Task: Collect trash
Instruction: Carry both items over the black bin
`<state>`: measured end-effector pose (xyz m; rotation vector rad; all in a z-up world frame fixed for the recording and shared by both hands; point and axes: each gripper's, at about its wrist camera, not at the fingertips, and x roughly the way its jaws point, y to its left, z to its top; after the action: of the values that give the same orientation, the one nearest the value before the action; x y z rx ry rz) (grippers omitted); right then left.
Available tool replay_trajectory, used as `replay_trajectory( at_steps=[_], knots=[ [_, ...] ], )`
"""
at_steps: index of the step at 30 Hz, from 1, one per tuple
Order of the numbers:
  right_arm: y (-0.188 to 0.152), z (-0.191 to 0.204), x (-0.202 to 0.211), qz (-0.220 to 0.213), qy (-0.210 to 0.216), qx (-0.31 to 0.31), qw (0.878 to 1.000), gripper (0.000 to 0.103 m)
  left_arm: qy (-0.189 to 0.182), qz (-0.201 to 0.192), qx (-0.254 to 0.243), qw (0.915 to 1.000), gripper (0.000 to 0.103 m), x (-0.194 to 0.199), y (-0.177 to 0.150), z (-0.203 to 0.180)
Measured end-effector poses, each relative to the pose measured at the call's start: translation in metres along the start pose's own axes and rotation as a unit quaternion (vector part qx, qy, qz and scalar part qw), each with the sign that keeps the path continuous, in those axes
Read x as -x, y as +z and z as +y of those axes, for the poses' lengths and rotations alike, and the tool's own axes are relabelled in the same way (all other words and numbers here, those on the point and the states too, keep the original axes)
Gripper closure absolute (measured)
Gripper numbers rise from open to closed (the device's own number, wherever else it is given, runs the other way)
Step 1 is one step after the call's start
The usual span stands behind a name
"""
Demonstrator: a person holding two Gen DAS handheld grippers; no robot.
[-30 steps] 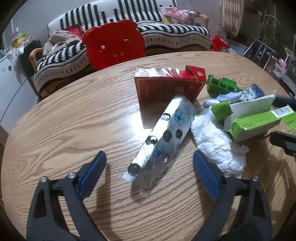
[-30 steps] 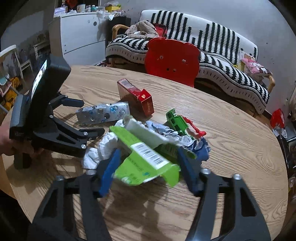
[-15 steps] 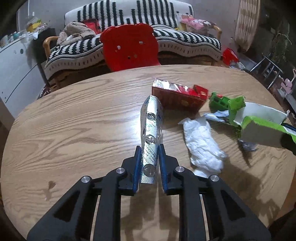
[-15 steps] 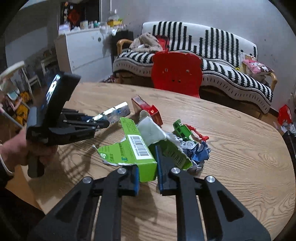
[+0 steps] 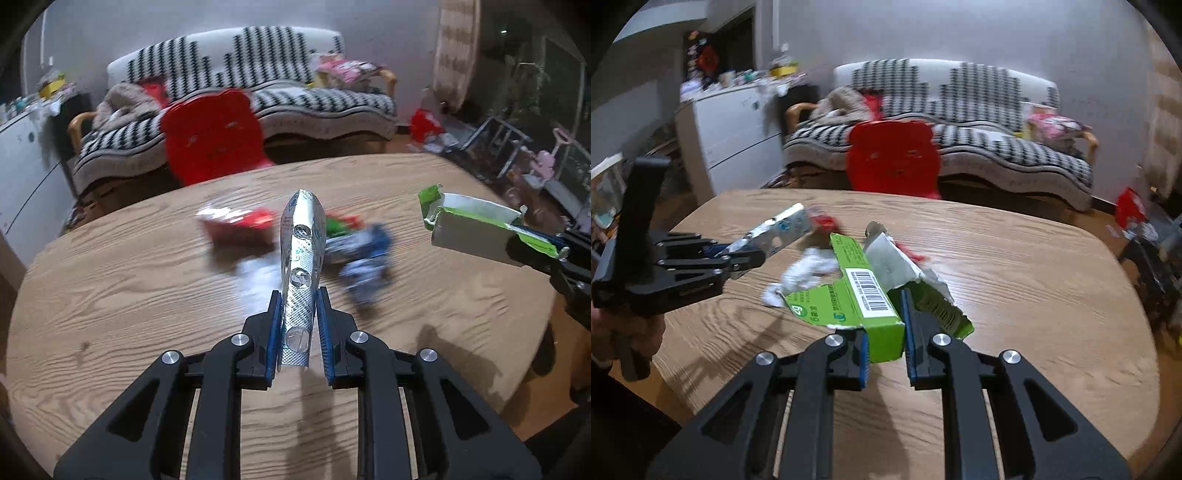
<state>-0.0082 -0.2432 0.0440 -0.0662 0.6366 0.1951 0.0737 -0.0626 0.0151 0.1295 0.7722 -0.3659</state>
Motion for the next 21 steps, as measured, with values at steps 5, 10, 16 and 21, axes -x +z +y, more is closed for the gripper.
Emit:
replay_trajectory(
  at_steps=[5,10,16,21],
  knots=[
    [-0.032,-0.077,0.050,-0.009,-0.070,-0.045,0.997,0.088,-0.065,-0.022,-0.037,0.9969,0.085,-0.004,0.012,-0.086],
    [-0.073,-0.159,0.100,-0.010,-0.146,-0.113,0.983,0.088,-0.150,-0.014,-0.087,0.9848,0.085,-0.016,0.008,-0.196],
    [-0.144,-0.249,0.161,0.002,-0.237,-0.206,0.949,0.088,-0.248,-0.003,-0.137,0.9591,0.085,-0.020,-0.010,-0.314],
    [-0.220,-0.304,0.203,0.029,-0.279,-0.280,0.918,0.088,-0.314,0.023,-0.189,0.9303,0.085,-0.027,-0.040,-0.411]
  ],
)
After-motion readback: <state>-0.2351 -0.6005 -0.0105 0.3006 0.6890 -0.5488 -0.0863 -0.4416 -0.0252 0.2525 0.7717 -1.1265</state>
